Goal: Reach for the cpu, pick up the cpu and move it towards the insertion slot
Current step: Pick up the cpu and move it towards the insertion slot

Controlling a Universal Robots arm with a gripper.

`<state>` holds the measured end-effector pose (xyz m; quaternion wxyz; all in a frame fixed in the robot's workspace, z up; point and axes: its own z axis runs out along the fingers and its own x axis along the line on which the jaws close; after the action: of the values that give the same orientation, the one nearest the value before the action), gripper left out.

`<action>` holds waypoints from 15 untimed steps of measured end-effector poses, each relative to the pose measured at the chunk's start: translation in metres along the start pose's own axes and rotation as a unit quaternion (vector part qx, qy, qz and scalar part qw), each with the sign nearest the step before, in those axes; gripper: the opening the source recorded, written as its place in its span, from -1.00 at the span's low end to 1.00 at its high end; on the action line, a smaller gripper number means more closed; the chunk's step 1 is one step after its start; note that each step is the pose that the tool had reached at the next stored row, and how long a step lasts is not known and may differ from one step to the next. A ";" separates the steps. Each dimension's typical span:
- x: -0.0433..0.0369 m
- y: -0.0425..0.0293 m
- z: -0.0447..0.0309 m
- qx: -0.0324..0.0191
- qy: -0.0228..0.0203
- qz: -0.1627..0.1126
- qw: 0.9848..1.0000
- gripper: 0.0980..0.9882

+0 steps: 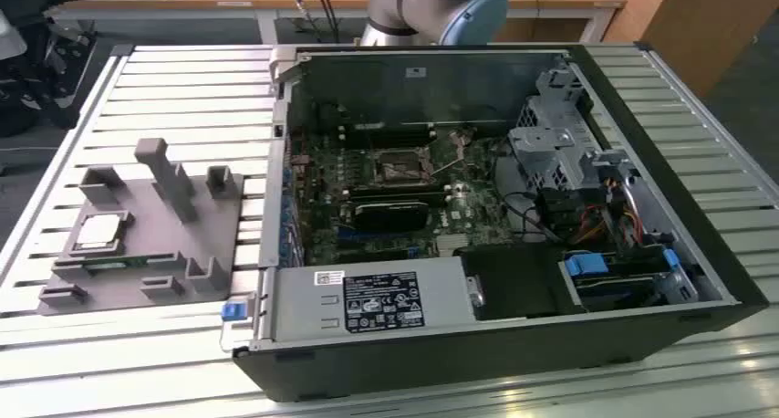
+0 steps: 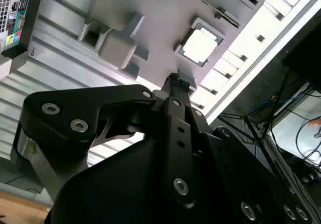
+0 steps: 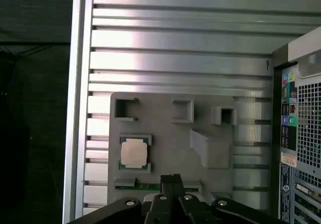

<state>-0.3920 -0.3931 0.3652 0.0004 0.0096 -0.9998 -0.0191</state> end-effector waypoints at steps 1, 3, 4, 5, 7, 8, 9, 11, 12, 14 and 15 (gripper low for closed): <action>0.0000 0.0000 0.0000 0.000 0.000 0.000 1.000 -0.98; 0.0000 0.0000 0.0000 0.000 0.000 0.000 1.000 -0.98; 0.0000 0.0000 0.0000 0.000 0.000 0.000 1.000 -0.98; 0.0000 0.0000 0.0000 0.000 0.000 0.000 1.000 -0.98; 0.0000 0.0000 0.0000 0.000 0.000 0.000 1.000 -0.98; 0.0002 0.0000 -0.0001 0.000 0.000 0.000 1.000 -0.98; 0.0006 0.0000 -0.0001 0.000 0.000 0.000 1.000 -0.98; 0.0016 0.0000 0.0000 0.000 0.000 0.000 1.000 -0.98; 0.0024 0.0001 0.0000 0.000 0.000 0.000 1.000 -0.98; 0.0044 0.0001 0.0001 0.000 0.000 0.000 1.000 -0.98; 0.0057 0.0001 0.0000 0.000 0.000 0.000 1.000 -0.98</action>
<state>-0.3977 -0.3931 0.3652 0.0005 0.0095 -0.9998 -0.0191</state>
